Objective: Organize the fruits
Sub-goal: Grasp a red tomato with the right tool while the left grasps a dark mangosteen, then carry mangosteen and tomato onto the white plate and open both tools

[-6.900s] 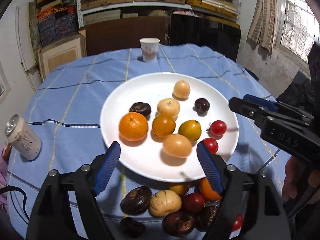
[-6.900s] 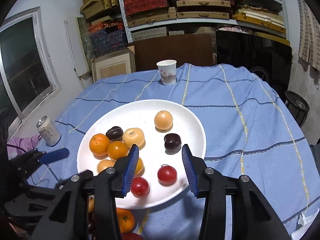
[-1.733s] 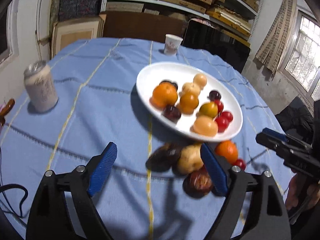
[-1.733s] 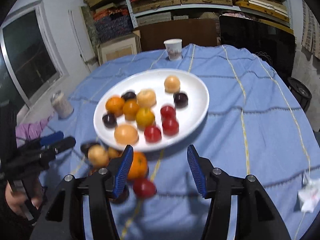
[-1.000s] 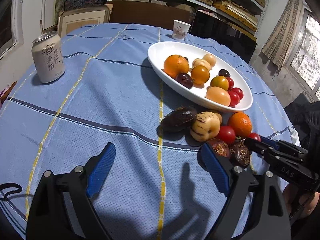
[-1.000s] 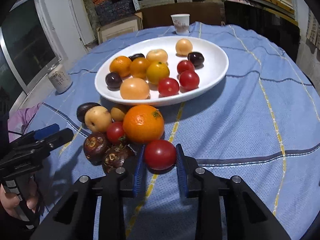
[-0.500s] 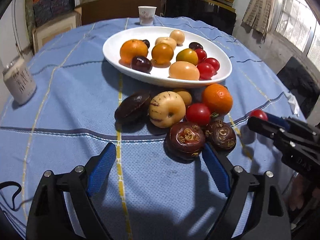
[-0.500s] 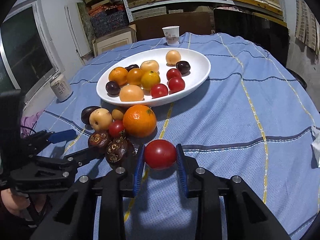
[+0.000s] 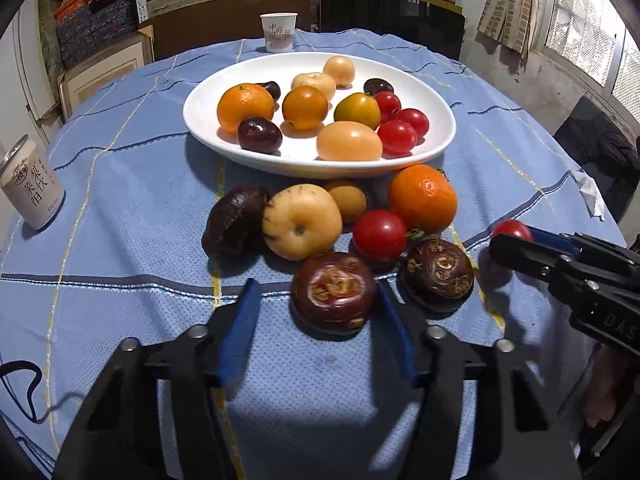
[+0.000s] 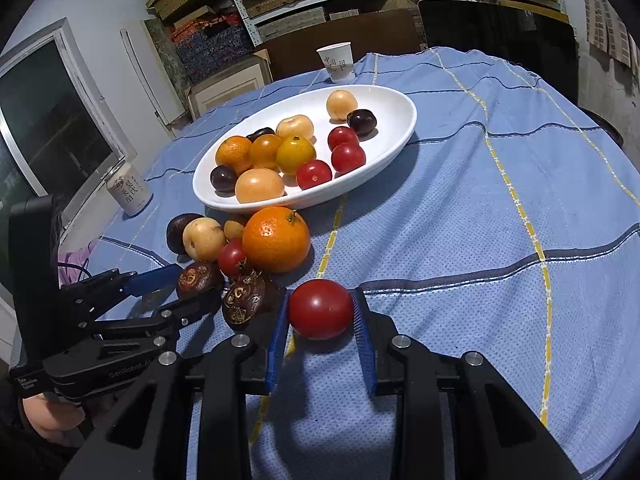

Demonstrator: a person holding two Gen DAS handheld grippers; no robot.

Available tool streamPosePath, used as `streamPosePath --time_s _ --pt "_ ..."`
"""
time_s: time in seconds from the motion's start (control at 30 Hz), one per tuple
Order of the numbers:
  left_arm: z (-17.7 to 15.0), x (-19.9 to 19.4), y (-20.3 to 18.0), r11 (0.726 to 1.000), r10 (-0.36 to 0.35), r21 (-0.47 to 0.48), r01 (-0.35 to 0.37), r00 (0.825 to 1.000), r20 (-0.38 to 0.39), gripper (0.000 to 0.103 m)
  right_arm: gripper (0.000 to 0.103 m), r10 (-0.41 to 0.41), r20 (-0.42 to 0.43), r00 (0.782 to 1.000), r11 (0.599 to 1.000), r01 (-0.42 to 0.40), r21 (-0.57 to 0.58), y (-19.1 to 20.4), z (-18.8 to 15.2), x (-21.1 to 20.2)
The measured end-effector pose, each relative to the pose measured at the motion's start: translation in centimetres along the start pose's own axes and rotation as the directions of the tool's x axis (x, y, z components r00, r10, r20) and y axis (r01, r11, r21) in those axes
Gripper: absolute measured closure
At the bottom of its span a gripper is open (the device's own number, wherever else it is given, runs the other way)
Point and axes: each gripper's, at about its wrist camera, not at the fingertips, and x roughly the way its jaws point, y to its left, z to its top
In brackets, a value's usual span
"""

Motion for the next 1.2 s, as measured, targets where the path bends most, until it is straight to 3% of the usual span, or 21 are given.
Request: streamPosePath --time_s 0.07,0.13,0.93,1.2 --pt "0.0 -0.1 0.0 1.0 -0.007 0.004 0.007 1.0 0.001 0.051 0.071 0.0 0.001 1.0 1.0 0.0 0.001 0.0 0.0 0.0" --pt "0.0 -0.2 -0.1 1.0 -0.025 0.017 0.025 1.0 0.008 0.062 0.071 0.002 0.003 1.0 1.0 -0.002 0.003 -0.1 0.0 -0.1" --pt "-0.4 -1.4 0.7 0.999 -0.02 -0.041 0.022 0.998 0.057 0.062 0.071 0.004 0.014 1.0 1.0 -0.004 0.013 -0.4 -0.1 -0.4" --pt "0.3 -3.2 2.0 0.998 -0.024 -0.056 0.029 0.995 0.095 0.062 0.071 0.004 0.054 0.999 0.999 -0.002 -0.052 0.5 1.3 -2.3"
